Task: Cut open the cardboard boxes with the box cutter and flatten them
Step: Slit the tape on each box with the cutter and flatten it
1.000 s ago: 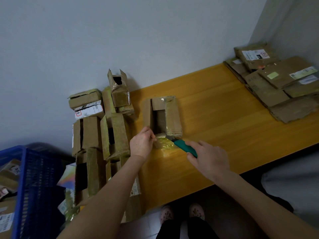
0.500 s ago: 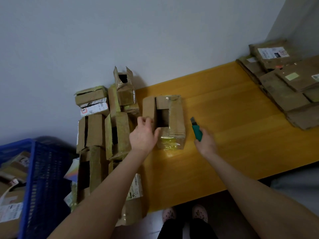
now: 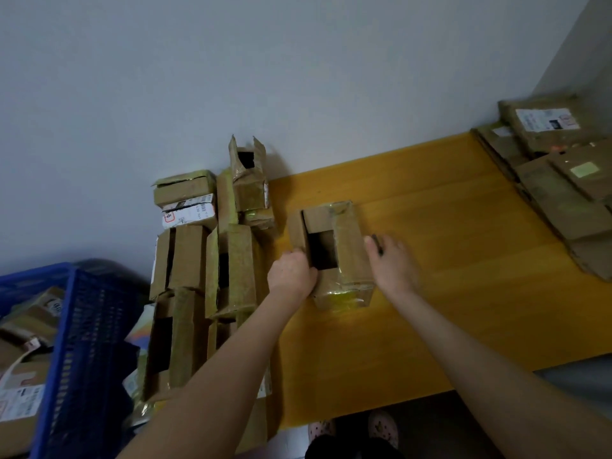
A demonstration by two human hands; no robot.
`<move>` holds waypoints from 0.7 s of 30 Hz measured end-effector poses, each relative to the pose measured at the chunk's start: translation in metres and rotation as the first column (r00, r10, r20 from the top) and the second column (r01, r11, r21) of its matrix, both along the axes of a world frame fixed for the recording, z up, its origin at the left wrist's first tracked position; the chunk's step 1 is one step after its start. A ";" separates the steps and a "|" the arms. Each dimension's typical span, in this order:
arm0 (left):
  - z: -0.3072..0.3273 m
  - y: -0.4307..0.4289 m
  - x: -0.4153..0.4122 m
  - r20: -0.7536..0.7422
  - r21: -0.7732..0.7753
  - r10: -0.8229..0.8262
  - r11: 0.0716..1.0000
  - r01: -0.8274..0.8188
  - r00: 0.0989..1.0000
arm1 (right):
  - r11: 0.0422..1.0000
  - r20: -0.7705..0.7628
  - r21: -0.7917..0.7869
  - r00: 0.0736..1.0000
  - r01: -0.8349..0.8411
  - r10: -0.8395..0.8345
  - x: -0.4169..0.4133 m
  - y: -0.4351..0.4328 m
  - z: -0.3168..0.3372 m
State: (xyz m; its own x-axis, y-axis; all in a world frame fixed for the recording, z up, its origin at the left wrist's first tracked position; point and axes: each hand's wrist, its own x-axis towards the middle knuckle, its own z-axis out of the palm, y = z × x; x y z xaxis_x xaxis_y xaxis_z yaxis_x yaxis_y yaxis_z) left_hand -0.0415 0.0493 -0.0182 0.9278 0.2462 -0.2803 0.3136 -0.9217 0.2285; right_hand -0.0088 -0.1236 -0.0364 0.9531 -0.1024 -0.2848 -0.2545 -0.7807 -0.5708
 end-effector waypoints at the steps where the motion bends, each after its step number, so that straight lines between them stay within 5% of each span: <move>1: -0.001 -0.003 -0.002 -0.005 -0.008 0.000 1.000 0.000 1.000 | 0.995 -0.019 -0.071 0.998 -0.063 0.062 0.000 0.009 0.014; 5: -0.004 -0.009 -0.013 -0.024 -0.043 0.035 0.998 -0.036 0.999 | 0.890 -0.216 -0.342 0.947 -0.301 0.237 -0.005 0.035 0.037; 8: -0.009 -0.005 -0.017 -0.019 -0.093 0.077 0.993 -0.078 0.997 | 0.846 -0.256 -0.380 0.922 -0.373 0.291 -0.002 0.031 0.043; 10: -0.009 -0.005 -0.018 -0.024 -0.138 0.104 0.985 -0.107 0.994 | 0.888 -0.265 -0.253 0.910 -0.384 0.318 0.003 0.026 0.049; 12: -0.008 -0.004 -0.021 -0.032 -0.152 0.122 0.980 -0.125 0.992 | 0.971 -0.261 0.070 0.935 -0.229 0.240 0.008 0.015 0.052; 15: -0.010 0.007 -0.026 -0.039 -0.183 0.170 0.968 -0.174 0.985 | 0.913 -0.365 0.403 0.926 0.060 0.100 0.006 -0.010 0.051; 19: -0.001 0.013 -0.027 0.035 -0.187 0.104 0.978 -0.096 0.994 | 0.856 -0.411 0.489 0.910 0.169 0.055 -0.014 -0.027 0.042; 21: 0.012 0.013 -0.025 0.098 -0.135 0.041 0.990 -0.028 0.994 | 0.900 -0.310 0.416 0.951 0.131 0.005 -0.017 -0.023 0.041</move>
State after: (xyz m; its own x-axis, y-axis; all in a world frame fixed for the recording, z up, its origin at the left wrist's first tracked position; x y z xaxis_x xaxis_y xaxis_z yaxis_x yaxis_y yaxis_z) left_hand -0.0663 0.0618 -0.0058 0.9444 0.2452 -0.2189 0.3140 -0.8697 0.3807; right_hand -0.0255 -0.1466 0.0051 0.8129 0.0364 -0.5812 -0.5043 -0.4551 -0.7339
